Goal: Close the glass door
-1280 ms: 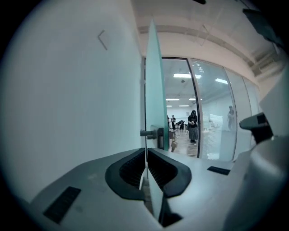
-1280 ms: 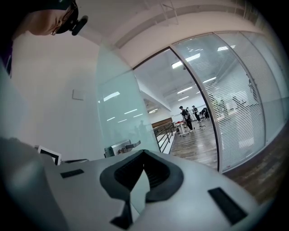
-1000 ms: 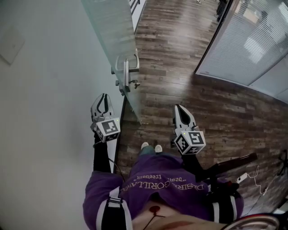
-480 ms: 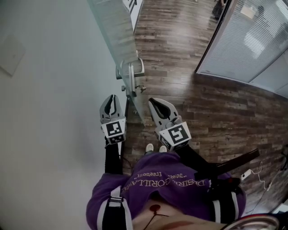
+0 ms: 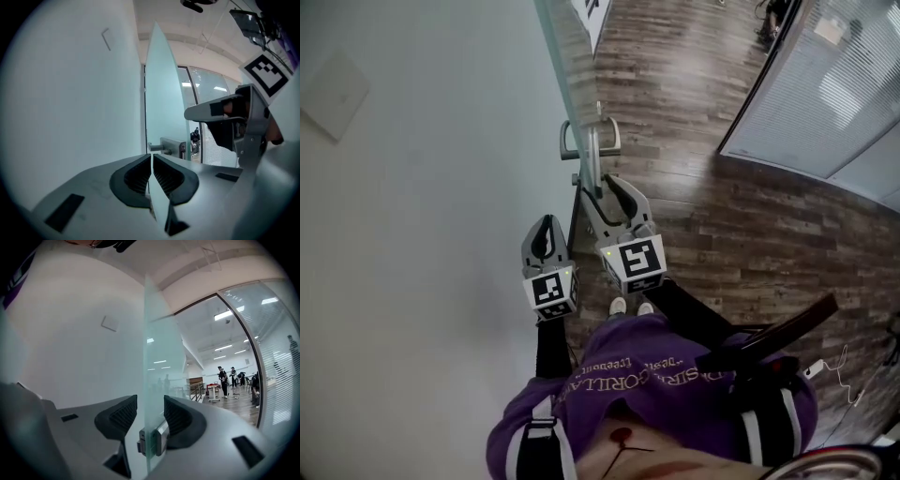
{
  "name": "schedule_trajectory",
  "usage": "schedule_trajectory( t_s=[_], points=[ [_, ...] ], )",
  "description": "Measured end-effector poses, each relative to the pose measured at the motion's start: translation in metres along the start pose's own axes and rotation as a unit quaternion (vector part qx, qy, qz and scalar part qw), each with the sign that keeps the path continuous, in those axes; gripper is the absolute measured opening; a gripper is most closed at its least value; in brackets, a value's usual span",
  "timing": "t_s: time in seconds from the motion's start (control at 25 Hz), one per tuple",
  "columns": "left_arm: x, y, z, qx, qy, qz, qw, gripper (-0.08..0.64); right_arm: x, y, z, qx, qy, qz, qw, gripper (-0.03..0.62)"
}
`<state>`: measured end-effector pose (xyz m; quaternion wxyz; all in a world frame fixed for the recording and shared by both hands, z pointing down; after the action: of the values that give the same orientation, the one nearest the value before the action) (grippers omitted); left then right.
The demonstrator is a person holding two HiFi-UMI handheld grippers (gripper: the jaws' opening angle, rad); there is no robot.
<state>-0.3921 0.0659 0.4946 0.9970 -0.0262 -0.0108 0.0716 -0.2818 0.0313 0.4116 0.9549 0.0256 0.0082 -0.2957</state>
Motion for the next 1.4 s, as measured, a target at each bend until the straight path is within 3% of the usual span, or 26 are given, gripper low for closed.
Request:
schedule_trajectory(
  t_s=[0.24, 0.48, 0.56, 1.0, 1.4],
  points=[
    [0.011, -0.003, -0.003, -0.003, 0.026, 0.024, 0.9994, 0.003, -0.003, -0.023, 0.006, -0.011, 0.003, 0.012, 1.000, 0.153],
    [0.014, -0.006, -0.019, 0.013, 0.045, 0.024, 0.9986, 0.003, -0.001, -0.030, 0.004, -0.024, 0.000, 0.032, 0.999, 0.142],
    [0.014, -0.007, -0.017, 0.012, 0.043, 0.026, 0.9987, 0.003, -0.001, -0.031, 0.007, -0.024, -0.006, 0.032, 0.999, 0.107],
    [0.009, -0.018, -0.022, 0.010, 0.038, 0.025, 0.9989, 0.003, 0.005, -0.029, 0.006, -0.023, 0.001, 0.046, 0.999, 0.098],
    [0.029, -0.034, -0.014, 0.012, 0.021, 0.057, 0.9981, 0.003, 0.028, -0.013, 0.003, -0.012, 0.000, 0.060, 0.998, 0.087]
  ],
)
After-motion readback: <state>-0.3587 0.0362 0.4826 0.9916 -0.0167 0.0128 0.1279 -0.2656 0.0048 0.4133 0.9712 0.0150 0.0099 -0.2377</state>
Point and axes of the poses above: the fingertips, and each gripper's own axes: y backward along the fingers, x to its right, z out of its underside, the point moved 2 cm from there along y, backward along the fingers, and after that the axes turned 2 degrees about z, right-handed, at the moved point
